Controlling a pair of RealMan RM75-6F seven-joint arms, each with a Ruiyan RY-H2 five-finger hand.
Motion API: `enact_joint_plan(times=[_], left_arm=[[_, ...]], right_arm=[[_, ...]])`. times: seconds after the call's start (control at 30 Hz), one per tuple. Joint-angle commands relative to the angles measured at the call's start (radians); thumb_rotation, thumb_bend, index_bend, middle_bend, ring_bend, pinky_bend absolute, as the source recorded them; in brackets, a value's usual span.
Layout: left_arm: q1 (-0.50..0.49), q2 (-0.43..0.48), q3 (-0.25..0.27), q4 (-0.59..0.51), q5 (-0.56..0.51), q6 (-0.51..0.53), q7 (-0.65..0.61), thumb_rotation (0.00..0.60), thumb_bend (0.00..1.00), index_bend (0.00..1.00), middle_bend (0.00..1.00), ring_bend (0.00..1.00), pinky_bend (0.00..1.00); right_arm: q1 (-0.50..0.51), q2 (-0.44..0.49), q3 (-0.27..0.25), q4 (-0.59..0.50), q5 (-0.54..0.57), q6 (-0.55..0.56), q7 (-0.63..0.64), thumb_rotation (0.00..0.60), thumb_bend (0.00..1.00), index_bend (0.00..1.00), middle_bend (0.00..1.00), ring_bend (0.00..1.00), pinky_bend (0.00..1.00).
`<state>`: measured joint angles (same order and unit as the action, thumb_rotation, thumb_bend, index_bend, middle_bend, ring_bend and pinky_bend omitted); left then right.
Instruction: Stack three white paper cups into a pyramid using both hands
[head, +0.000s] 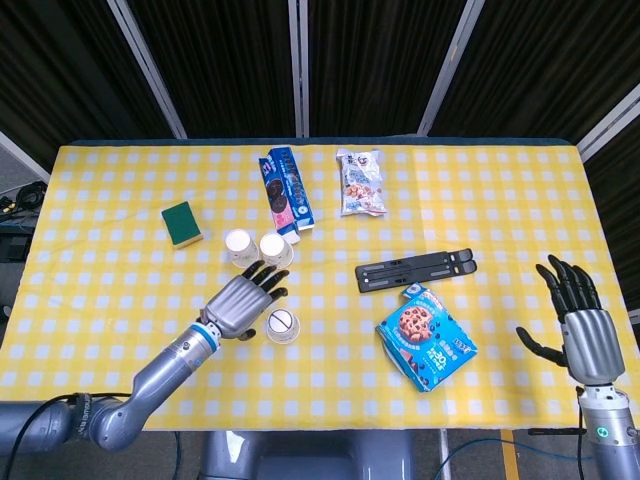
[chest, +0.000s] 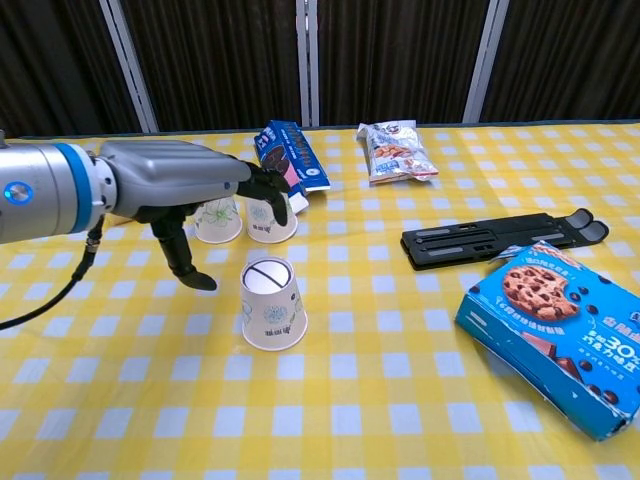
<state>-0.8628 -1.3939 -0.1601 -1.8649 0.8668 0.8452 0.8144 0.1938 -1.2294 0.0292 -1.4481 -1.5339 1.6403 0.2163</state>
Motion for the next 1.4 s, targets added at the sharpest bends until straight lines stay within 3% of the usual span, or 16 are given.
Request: enact_joint_plan(times=[0.03, 0.17, 0.5, 0.73, 1.1, 1.4], left_arm=[[-0.053, -0.045, 0.014, 0.018, -0.067, 0.022, 0.041, 0.6, 0.23, 0.17, 0.0, 0.0, 0.0], [-0.08, -0.065, 0.026, 0.022, -0.096, 0.035, 0.058, 0.6, 0.23, 0.2, 0.0, 0.0, 0.0], [-0.139, -0.121, 0.058, 0.053, -0.17, 0.083, 0.075, 0.6, 0.33, 0.44, 0.0, 0.0, 0.0], [-0.131, -0.104, 0.069, 0.038, -0.127, 0.131, 0.045, 0.6, 0.33, 0.45, 0.0, 0.0, 0.0], [-0.099, 0.076, 0.028, -0.024, -0.006, 0.185, -0.058, 0.6, 0.33, 0.46, 0.0, 0.0, 0.0], [-0.129, 0.162, -0.048, 0.062, -0.086, 0.139, -0.134, 0.6, 0.33, 0.46, 0.0, 0.0, 0.0]], right_arm=[[-0.006, 0.005, 0.006, -0.003, -0.007, 0.003, 0.009, 0.6, 0.12, 0.08, 0.0, 0.0, 0.0], [-0.01, 0.008, 0.013, -0.003, -0.007, -0.003, 0.018, 0.6, 0.12, 0.09, 0.0, 0.0, 0.0], [-0.028, 0.02, 0.028, -0.009, -0.031, 0.013, 0.034, 0.6, 0.12, 0.09, 0.0, 0.0, 0.0], [-0.034, 0.021, 0.033, -0.014, -0.043, 0.014, 0.034, 0.6, 0.12, 0.09, 0.0, 0.0, 0.0], [-0.039, 0.02, 0.037, -0.02, -0.06, 0.002, 0.018, 0.6, 0.12, 0.09, 0.0, 0.0, 0.0], [-0.034, 0.01, 0.048, 0.003, -0.044, -0.03, 0.025, 0.6, 0.12, 0.09, 0.0, 0.0, 0.0]])
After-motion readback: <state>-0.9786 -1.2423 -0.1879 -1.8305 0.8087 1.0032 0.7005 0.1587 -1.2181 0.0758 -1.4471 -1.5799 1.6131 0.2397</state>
